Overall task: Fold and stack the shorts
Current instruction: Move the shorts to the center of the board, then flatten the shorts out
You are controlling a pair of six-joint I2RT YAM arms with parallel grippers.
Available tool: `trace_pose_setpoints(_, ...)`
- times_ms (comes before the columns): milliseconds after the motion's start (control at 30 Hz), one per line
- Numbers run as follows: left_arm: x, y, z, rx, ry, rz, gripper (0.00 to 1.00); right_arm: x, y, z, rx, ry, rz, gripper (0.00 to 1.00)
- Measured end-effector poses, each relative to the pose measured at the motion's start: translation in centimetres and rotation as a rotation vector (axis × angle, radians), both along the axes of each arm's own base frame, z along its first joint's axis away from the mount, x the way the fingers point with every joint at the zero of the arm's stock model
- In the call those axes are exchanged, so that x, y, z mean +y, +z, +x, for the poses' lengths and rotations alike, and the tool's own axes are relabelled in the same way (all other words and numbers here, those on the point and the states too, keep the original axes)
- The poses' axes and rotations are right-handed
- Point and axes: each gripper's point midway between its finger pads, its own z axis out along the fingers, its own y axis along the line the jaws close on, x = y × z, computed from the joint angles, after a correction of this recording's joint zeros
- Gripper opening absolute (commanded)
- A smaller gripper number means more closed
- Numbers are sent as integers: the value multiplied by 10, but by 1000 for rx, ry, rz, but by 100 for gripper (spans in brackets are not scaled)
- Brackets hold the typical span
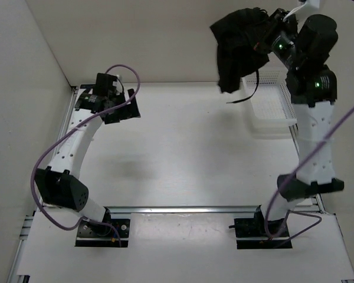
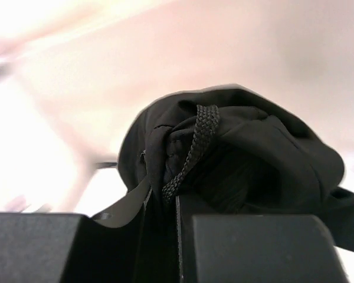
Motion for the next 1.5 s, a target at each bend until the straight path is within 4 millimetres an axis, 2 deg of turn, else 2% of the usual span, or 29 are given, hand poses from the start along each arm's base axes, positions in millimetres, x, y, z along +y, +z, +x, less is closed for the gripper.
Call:
trace_pose_setpoints(33,9,9,-1,-15,28,-1,100,17,14,-26,-38,60,4,0)
trace_pose_setpoints(100,32,29,-2,-52,106,12,100,46,20,-66,-68,170,7,0)
trace_pose_setpoints(167,55,48,-3,-82,187,36,100,73,3,-94,-37,267,-5,0)
trace_pose_setpoints(200,65,56,-4,-97,222,48,100,88,-15,-103,2,312,-18,0)
trace_pose_setpoints(233,74,66,-5,-113,257,60,100,103,-45,-105,60,343,-37,4)
trace_pose_setpoints(267,79,71,-7,-122,276,66,100,115,-78,-106,136,368,-63,19)
trace_pose_setpoints(300,84,75,-10,-128,297,70,100,124,-109,-104,195,383,-84,42)
trace_pose_setpoints(333,89,77,-13,-130,314,73,100,130,-151,-102,283,390,-118,74)
trace_pose_setpoints(367,93,79,-17,-130,328,75,100,135,-205,-99,403,389,-166,80)
trace_pose_setpoints(400,96,80,-20,-131,339,74,100,136,-246,-97,505,380,-197,83)
trace_pose_setpoints(433,98,81,-23,-134,346,71,100,132,-297,-96,630,364,-246,85)
trace_pose_setpoints(467,99,81,-26,-133,348,67,100,126,-337,-99,740,340,-287,86)
trace_pose_setpoints(533,95,77,-32,-121,333,53,98,110,-381,-107,860,295,-342,85)
trace_pose_setpoints(567,90,72,-34,-112,317,48,95,97,-396,-116,909,258,-373,79)
trace_pose_setpoints(600,86,68,-35,-103,300,48,92,91,-399,-120,921,244,-381,74)
trace_pose_setpoints(667,70,54,-37,-73,251,48,82,77,-385,-126,879,202,-384,65)
trace_pose_setpoints(700,60,44,-38,-52,220,48,79,72,-372,-129,842,189,-374,48)
trace_pose_setpoints(733,51,34,-39,-32,192,52,78,69,-359,-130,801,181,-364,41)
trace_pose_setpoints(800,36,10,-40,27,148,59,78,62,-331,-136,719,165,-320,32)
trace_pose_setpoints(867,27,-14,-38,87,134,65,82,61,-324,-141,693,168,-296,35)
trace_pose_setpoints(900,25,-26,-36,117,133,68,90,62,-327,-144,701,178,-285,53)
trace_pose_setpoints(933,23,-40,-33,151,134,70,92,63,-333,-146,714,182,-283,61)
trace_pose_setpoints(1000,17,-67,-25,223,139,69,96,71,-359,-153,787,211,-291,75)
trace_pose_setpoints(1067,11,-85,-16,277,142,80,96,83,-385,-162,856,249,-323,75)
trace_pose_setpoints(1167,-12,-104,21,307,117,94,96,105,-416,-175,940,306,-377,75)
trace_pose_setpoints(1233,-29,-115,49,298,100,94,96,117,-429,-178,962,335,-402,73)
trace_pose_setpoints(1333,-47,-138,72,322,87,108,96,130,-444,-179,989,356,-427,70)
trace_pose_setpoints(1400,-53,-155,76,354,86,117,95,138,-453,-172,1002,359,-442,67)
trace_pose_setpoints(1500,-52,-182,72,420,97,136,78,153,-466,-157,1011,359,-450,56)
